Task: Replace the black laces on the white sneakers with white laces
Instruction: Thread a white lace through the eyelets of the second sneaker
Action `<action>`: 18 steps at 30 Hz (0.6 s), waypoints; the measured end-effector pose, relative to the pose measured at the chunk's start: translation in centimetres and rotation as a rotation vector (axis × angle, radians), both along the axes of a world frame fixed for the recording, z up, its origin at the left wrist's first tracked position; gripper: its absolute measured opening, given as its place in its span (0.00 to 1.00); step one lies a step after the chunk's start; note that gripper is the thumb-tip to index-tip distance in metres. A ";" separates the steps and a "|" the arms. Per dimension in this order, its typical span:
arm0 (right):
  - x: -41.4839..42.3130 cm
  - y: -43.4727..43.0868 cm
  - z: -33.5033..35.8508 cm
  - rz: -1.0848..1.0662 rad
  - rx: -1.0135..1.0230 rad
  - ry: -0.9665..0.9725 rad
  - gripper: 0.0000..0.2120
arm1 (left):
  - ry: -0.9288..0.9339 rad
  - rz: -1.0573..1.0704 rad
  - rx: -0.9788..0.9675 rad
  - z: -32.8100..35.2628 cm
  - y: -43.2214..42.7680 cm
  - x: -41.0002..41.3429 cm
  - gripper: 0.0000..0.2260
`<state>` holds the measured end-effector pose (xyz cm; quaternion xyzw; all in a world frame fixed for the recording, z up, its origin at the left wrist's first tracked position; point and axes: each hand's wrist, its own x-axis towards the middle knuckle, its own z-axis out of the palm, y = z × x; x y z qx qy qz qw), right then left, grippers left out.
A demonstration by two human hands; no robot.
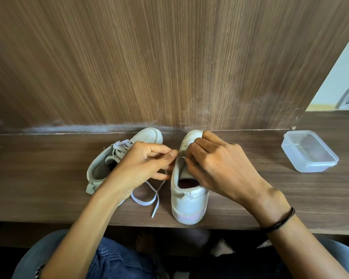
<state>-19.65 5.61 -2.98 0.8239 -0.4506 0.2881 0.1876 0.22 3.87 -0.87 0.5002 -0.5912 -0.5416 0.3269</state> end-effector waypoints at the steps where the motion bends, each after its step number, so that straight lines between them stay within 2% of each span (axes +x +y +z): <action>1: 0.1 -0.1 0.0 -0.001 0.000 0.001 0.12 | -0.008 -0.006 0.003 0.0 0.0 -0.1 0.06; 4: 0.3 -0.3 0.0 0.003 -0.013 0.011 0.12 | -0.044 -0.027 -0.010 -0.1 -0.1 -0.1 0.06; 7: 0.1 -0.5 -0.4 0.008 0.060 -0.003 0.16 | -0.104 -0.026 -0.049 -0.5 -0.4 0.2 0.04; 12: -1.0 -0.1 -0.1 0.030 0.262 -0.209 0.12 | -0.191 -0.004 -0.207 -0.9 -0.3 -0.1 0.04; 15: -1.5 0.2 0.2 -0.027 0.414 -0.311 0.24 | -0.277 0.049 -0.400 -1.3 -0.3 0.6 0.04; 16: -1.5 0.3 0.2 -0.043 0.449 -0.325 0.26 | -0.242 0.079 -0.424 -1.3 -0.2 0.7 0.04; 18: -1.4 0.4 0.2 -0.058 0.512 -0.338 0.29 | -0.015 0.184 -0.352 -0.7 0.0 0.7 0.06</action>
